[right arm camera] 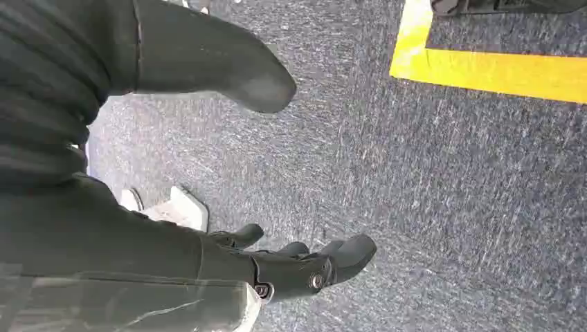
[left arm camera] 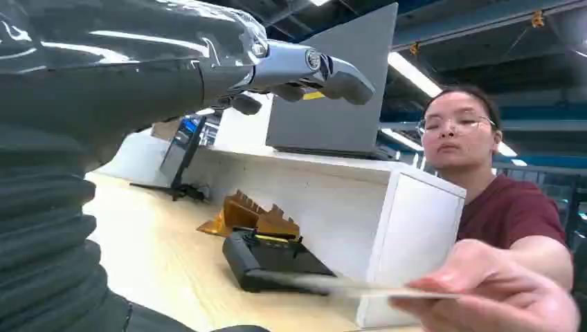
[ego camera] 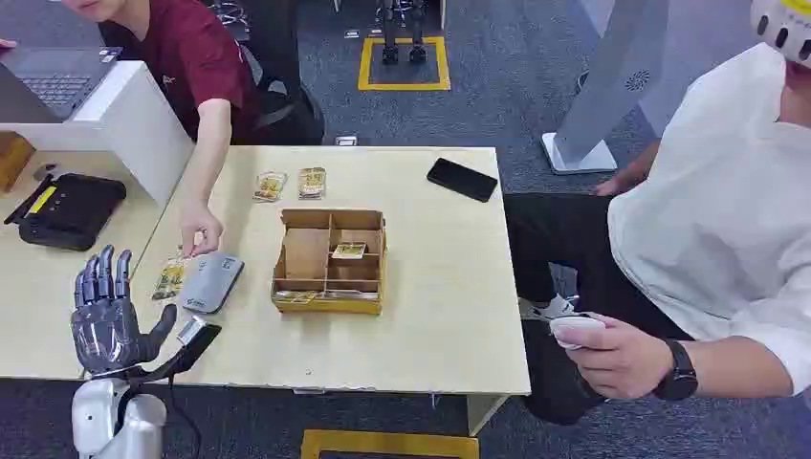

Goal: Pass the card to the sensor for recognition and then transmit it.

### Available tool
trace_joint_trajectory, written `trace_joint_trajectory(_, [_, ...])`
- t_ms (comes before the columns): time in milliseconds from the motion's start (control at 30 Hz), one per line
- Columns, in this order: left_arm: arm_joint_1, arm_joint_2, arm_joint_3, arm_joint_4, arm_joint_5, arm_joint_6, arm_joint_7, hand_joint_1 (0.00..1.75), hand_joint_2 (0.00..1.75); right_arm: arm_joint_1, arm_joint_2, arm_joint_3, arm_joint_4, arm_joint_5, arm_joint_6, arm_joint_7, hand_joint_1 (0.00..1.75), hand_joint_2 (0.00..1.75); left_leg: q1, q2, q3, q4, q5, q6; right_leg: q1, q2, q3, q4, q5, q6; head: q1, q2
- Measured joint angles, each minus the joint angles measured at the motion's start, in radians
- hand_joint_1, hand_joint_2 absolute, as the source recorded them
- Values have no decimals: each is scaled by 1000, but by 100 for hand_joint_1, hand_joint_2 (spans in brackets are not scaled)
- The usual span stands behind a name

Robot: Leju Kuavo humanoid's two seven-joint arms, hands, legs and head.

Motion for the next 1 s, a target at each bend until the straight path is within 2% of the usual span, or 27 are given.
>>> trace_joint_trajectory(200, [-17, 0, 0, 16, 1, 0, 21, 0, 175, 0, 0, 2, 0, 3, 4, -7, 0, 175, 0, 0, 0, 0, 0, 0, 0, 0, 0, 0, 0, 0, 0, 0])
trace_joint_trajectory(233, [-17, 0, 0, 18, 3, 0, 22, 7, 175, 0, 0, 2, 0, 5, 5, -7, 0, 175, 0, 0, 0, 0, 0, 0, 0, 0, 0, 0, 0, 0, 0, 0])
trace_joint_trajectory(267, [-17, 0, 0, 20, 8, 0, 22, 127, 175, 0, 0, 2, 0, 5, 4, -7, 0, 175, 0, 0, 0, 0, 0, 0, 0, 0, 0, 0, 0, 0, 0, 0])
trace_joint_trajectory(333, [-17, 0, 0, 23, 19, 0, 22, 175, 175, 0, 0, 3, 0, 6, 4, -7, 0, 175, 0, 0, 0, 0, 0, 0, 0, 0, 0, 0, 0, 0, 0, 0])
trace_joint_trajectory(1000, [-12, 5, -49, 48, 120, 0, 9, 175, 175, 0, 0, 17, 0, 8, 3, -7, 0, 175, 0, 0, 0, 0, 0, 0, 0, 0, 0, 0, 0, 0, 0, 0])
